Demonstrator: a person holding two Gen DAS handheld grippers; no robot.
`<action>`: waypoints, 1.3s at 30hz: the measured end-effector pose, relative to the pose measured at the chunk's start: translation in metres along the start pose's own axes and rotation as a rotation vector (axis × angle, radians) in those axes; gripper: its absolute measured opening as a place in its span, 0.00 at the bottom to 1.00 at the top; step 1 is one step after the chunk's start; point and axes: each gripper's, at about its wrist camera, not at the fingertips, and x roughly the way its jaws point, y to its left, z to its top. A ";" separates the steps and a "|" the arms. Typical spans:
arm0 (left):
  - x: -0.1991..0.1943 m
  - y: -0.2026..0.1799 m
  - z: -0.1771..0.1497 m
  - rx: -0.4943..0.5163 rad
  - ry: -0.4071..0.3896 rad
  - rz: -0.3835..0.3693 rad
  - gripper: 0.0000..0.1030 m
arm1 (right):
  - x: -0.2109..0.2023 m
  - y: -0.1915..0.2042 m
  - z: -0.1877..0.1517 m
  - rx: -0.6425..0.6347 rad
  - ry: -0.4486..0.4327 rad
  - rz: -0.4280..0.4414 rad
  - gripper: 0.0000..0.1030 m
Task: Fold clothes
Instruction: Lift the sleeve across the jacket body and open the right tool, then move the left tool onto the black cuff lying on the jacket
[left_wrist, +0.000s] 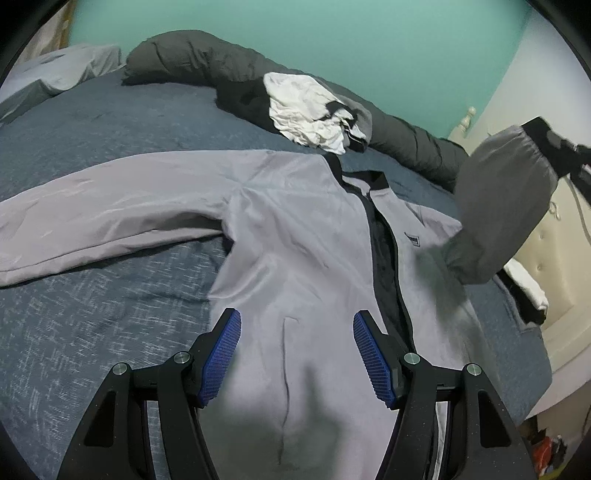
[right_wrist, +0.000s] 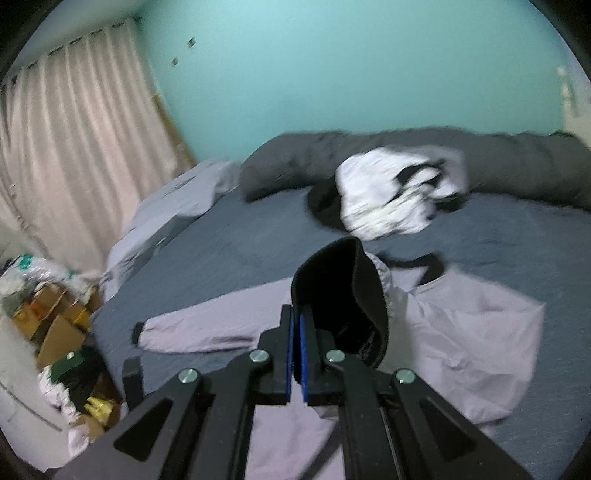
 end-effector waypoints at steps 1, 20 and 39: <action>-0.002 0.002 0.000 -0.004 -0.003 0.001 0.65 | 0.012 0.007 -0.007 0.006 0.018 0.019 0.03; -0.015 0.023 0.001 -0.046 -0.019 0.015 0.65 | 0.135 0.054 -0.128 0.024 0.334 0.206 0.05; 0.013 -0.002 -0.010 0.025 0.051 -0.033 0.66 | 0.050 -0.079 -0.114 -0.006 0.246 -0.172 0.49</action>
